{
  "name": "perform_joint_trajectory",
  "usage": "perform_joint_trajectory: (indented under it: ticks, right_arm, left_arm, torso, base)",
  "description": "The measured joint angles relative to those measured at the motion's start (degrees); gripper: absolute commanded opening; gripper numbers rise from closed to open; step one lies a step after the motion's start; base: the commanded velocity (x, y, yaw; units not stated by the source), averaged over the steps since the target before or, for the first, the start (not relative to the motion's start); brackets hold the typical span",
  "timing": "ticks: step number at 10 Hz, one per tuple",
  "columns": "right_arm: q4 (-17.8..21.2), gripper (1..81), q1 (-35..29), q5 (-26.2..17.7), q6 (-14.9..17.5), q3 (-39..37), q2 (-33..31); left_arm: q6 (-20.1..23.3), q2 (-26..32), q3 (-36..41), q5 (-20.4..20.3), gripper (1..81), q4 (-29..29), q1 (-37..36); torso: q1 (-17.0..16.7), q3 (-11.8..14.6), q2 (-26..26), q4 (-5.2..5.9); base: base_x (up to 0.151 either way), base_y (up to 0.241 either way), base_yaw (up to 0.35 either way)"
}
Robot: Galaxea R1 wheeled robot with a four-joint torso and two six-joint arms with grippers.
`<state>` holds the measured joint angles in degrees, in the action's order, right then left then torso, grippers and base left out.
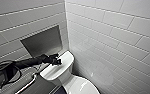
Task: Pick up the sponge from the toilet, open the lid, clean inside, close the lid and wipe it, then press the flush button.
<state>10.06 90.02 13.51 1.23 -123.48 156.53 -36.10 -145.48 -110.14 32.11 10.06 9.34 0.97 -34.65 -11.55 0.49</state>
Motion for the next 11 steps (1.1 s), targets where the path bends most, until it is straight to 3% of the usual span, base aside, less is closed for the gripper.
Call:
perform_joint_trajectory:
  ticks: [5, 11]
  right_arm:
    - [0.0, 1.0, -0.02, 0.0, 0.0, 0.0, 0.17]
    - [-0.02, 1.0, -0.02, 0.02, 0.02, -0.01, 0.63]
  left_arm:
    - [-0.01, -0.46, -5.21, 0.07, 1.0, 0.71, -0.09]
    - [-0.21, -6.14, -10.69, 0.9, 1.0, 2.34, -2.95]
  torso:
    - [0.02, -0.02, 0.02, 0.02]
    - [0.02, -0.04, 0.02, 0.0]
  base:
    - [0.0, 0.0, 0.0]
    - [0.0, 0.0, 0.0]
